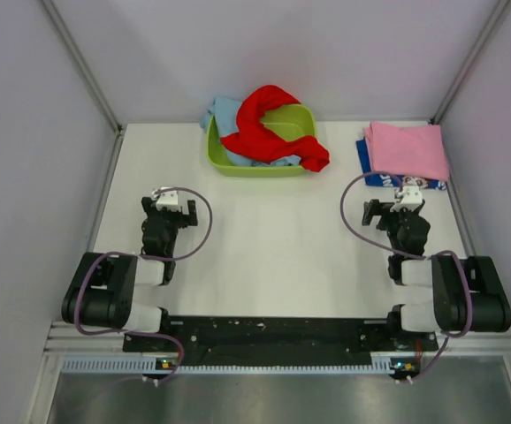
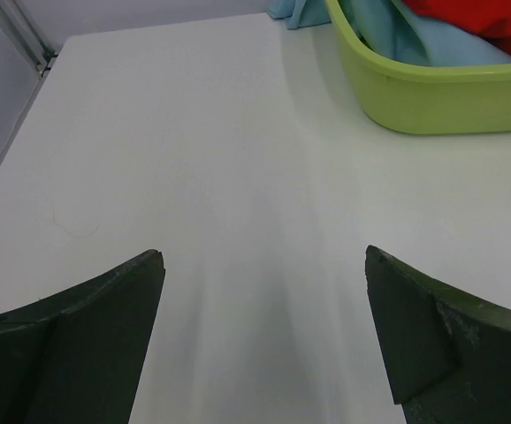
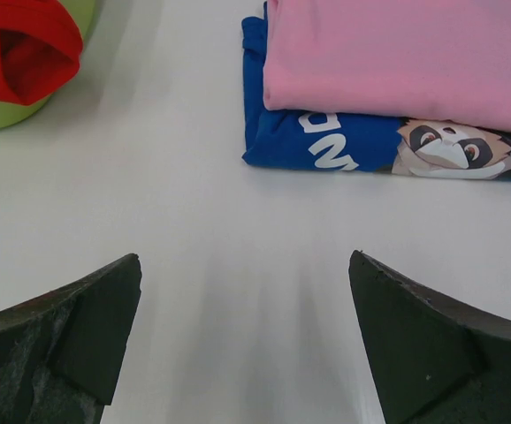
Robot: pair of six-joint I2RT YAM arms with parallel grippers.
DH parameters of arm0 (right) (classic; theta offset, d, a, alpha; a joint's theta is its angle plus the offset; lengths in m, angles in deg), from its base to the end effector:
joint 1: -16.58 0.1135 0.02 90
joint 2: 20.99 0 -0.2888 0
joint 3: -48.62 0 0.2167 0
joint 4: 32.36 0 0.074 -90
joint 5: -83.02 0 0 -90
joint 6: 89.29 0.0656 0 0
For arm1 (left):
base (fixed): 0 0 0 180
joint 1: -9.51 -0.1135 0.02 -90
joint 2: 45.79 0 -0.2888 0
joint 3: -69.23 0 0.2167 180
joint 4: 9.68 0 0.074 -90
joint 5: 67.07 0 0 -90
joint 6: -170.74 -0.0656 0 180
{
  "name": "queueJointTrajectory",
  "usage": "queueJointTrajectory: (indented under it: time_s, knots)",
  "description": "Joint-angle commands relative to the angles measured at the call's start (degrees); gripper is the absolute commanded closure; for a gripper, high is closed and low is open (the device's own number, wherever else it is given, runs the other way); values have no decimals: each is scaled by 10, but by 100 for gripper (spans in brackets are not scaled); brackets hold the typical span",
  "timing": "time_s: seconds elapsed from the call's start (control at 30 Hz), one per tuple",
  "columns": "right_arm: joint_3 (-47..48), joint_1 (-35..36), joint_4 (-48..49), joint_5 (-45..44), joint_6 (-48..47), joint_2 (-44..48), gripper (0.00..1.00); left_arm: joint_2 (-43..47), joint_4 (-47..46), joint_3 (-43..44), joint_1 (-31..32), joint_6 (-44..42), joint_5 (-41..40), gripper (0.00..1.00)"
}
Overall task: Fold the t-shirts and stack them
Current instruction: Grab crumpled tshirt from bin with the right arm
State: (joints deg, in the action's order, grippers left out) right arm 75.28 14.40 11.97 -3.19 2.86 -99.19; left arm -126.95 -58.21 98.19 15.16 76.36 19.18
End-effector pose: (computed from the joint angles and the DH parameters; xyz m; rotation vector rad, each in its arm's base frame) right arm 0.2341 -0.0046 0.2090 0.0146 1.6966 0.0557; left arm 0.2468 -0.0201 0.2187 0.0929 1.6322 0.0365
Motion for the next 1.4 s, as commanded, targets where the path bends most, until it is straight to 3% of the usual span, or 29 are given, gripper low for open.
queueJointTrajectory:
  time_s: [0.0, 0.13, 0.2, 0.27, 0.43, 0.7, 0.77, 0.93, 1.2, 1.27, 1.37]
  knots:
    - [33, -4, -32, 0, 10, 31, 1, -4, -10, 17, -2, 8, -3, 1]
    - [111, -4, -221, -10, 24, 103, 1, -4, -1, 22, -5, 12, -6, 1]
    - [148, -12, -243, 69, 71, 120, 1, -3, 0, 27, -7, 13, -1, 1]
    - [213, -10, -272, 173, 113, 113, 2, 13, 59, 54, -8, 9, 14, 1]
    - [501, 70, -424, 272, 165, -25, 18, 27, 431, 255, -8, -26, 53, 2]
    - [823, 177, -540, 199, 190, -265, 19, 26, 643, 391, -10, -112, 94, 3]
    - [903, 202, -575, 191, 179, -328, 13, 19, 710, 424, -10, -108, 96, 3]
    - [1083, 262, -696, 133, 96, -476, 12, 23, 737, 435, -10, -115, 99, 3]
    - [1074, 334, -738, -11, -143, -541, 8, 24, 742, 419, -10, -128, 100, 4]
    - [1082, 345, -752, -35, -168, -550, 16, 20, 737, 415, -10, -127, 99, 4]
    - [1084, 349, -753, -74, -170, -550, 44, 13, 734, 413, -10, -122, 103, 4]
